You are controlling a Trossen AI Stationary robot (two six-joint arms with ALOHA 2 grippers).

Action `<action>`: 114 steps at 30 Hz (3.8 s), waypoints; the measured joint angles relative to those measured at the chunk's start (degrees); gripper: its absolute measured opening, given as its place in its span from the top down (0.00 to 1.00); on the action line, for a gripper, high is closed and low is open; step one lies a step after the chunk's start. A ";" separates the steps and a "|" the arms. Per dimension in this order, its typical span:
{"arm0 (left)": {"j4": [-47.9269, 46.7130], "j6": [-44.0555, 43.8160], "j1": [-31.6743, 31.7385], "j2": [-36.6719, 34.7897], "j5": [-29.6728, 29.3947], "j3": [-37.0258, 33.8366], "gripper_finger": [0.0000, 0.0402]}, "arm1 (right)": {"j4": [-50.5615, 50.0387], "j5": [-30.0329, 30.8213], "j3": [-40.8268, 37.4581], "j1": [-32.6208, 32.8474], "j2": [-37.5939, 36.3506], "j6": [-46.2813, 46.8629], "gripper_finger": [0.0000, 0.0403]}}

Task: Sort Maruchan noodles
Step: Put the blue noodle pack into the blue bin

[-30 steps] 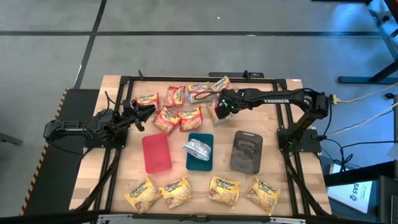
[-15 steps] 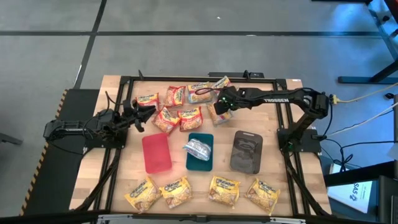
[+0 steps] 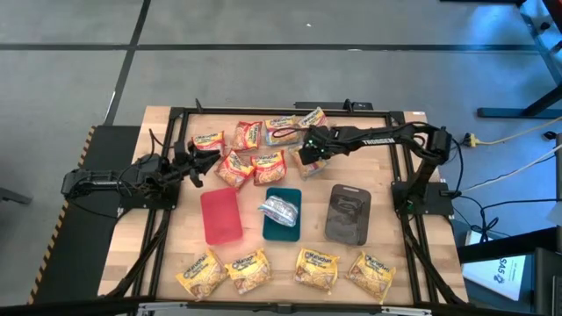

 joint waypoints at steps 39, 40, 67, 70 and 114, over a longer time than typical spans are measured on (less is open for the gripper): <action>-0.02 -0.70 0.01 0.00 -0.01 0.00 0.75 | -2.05 -2.92 -0.02 1.37 -12.98 -4.18 1.00; -0.02 -0.68 0.02 0.00 0.00 0.00 0.75 | -2.08 -3.40 -0.02 1.83 -13.95 -4.54 1.00; -0.48 -0.36 0.02 0.01 -0.04 0.00 0.75 | 10.67 -4.96 0.00 23.59 -23.20 -3.56 1.00; -0.48 -0.41 0.02 0.00 -0.02 0.00 0.75 | 11.26 -4.87 0.00 24.66 -22.06 -3.03 1.00; -1.11 -0.66 0.02 0.01 1.49 0.00 0.75 | 12.10 -9.40 0.00 26.27 -14.56 -4.81 0.92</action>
